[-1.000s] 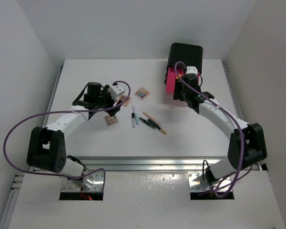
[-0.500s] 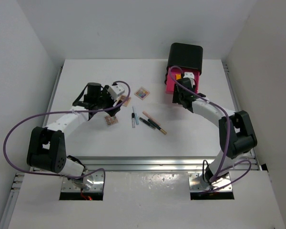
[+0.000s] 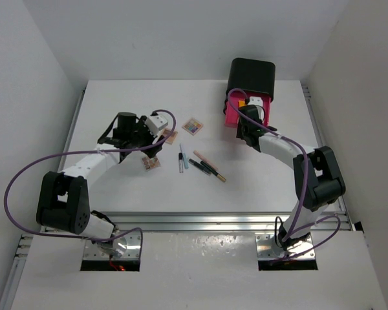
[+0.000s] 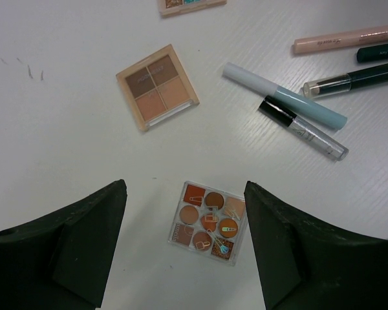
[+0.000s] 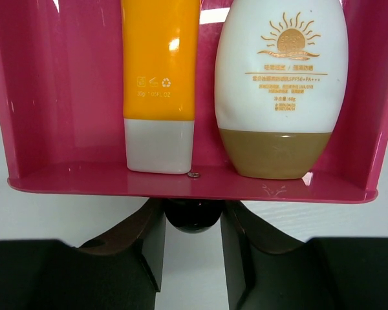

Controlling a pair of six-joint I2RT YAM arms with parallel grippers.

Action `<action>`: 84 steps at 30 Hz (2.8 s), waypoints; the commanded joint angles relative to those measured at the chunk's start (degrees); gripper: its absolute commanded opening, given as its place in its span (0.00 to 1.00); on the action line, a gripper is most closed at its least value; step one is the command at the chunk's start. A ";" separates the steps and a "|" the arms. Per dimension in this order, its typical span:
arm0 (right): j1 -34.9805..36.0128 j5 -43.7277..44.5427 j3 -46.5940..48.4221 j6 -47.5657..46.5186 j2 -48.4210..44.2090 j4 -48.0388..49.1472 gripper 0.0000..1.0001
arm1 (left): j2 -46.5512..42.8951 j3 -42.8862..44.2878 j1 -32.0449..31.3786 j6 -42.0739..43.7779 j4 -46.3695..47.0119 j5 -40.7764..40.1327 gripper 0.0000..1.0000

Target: Organize the makeup

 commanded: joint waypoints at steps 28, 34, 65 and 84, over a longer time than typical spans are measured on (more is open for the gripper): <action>-7.73 -6.74 24.82 -8.51 13.99 7.99 0.00 | -0.79 0.44 2.23 0.14 0.90 0.21 0.79; -8.43 -7.09 27.64 -8.42 17.34 9.40 0.04 | -0.78 0.97 2.23 0.14 0.37 0.21 0.79; -7.29 2.41 24.04 -1.22 20.50 7.99 0.57 | -1.83 -0.09 2.23 0.14 0.37 0.74 0.79; -6.94 2.58 22.11 -4.90 21.65 14.06 0.19 | -1.84 -0.61 2.76 0.14 0.37 0.21 0.79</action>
